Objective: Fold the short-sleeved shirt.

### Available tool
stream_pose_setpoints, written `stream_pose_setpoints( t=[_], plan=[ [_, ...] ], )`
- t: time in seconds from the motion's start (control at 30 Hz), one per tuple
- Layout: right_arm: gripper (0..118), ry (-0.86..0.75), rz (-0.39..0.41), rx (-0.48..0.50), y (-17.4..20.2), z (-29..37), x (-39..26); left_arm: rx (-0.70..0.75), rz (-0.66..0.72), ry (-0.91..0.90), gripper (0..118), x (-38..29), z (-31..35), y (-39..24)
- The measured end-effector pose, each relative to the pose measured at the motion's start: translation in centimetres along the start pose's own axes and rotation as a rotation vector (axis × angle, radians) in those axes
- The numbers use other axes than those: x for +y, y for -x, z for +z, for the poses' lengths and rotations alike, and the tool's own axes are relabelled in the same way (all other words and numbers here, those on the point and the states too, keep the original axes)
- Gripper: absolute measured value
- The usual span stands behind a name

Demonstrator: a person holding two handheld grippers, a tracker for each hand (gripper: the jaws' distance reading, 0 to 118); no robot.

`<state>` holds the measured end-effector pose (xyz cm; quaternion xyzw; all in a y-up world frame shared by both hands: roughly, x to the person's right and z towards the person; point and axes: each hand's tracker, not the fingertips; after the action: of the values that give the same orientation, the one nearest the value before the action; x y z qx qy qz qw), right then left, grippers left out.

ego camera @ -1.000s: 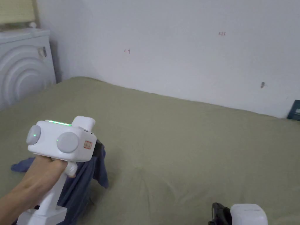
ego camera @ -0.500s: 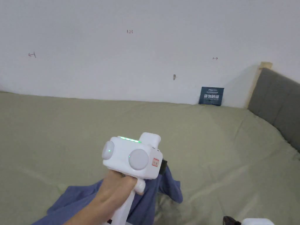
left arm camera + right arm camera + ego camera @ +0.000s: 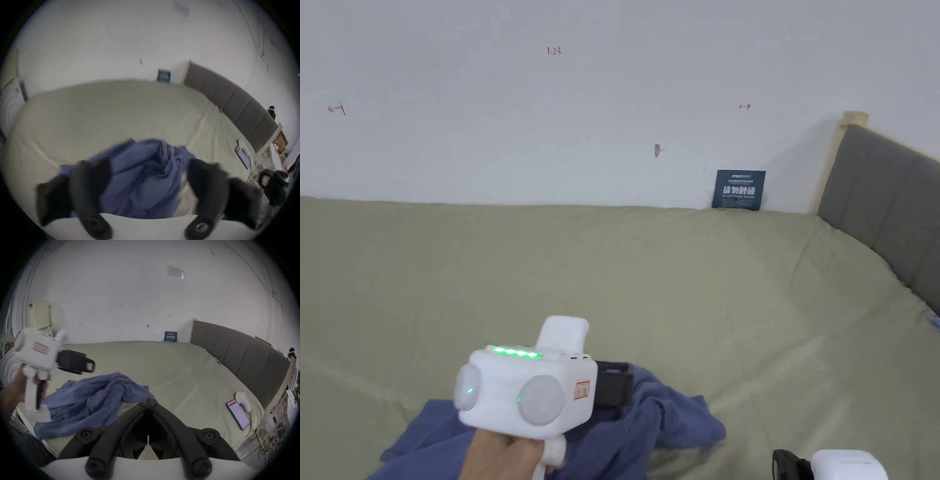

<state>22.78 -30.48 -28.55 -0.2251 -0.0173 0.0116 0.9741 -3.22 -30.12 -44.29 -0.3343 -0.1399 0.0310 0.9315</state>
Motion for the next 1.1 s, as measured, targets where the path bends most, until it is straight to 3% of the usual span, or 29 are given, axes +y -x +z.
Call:
stream_pose_setpoints(
  t=[0.07,0.33,0.47,0.67,0.87,1.1],
  plan=[
    [1,-0.028,0.003,0.016,0.6,0.6,0.4,0.072,-0.012,-0.142,0,-0.8,5.9,0.5],
    [1,-0.115,0.012,0.079,3.3,3.2,2.0,0.348,0.059,-0.442,0,-7.5,21.8,3.0],
    [1,-0.14,0.027,0.112,4.6,4.2,2.6,0.385,0.144,-0.455,0,-8.6,24.9,4.7],
    [1,-0.165,0.057,0.132,6.3,5.1,3.0,0.441,0.109,-0.483,0,-9.3,26.7,6.1],
    [1,-0.152,0.06,0.171,7.8,4.5,2.5,0.465,0.106,-0.329,0,-11.0,27.5,10.8],
    [1,-0.087,0.057,0.216,9.5,2.8,0.7,0.426,0.218,-0.021,0,-13.4,21.4,19.7]
  ],
)
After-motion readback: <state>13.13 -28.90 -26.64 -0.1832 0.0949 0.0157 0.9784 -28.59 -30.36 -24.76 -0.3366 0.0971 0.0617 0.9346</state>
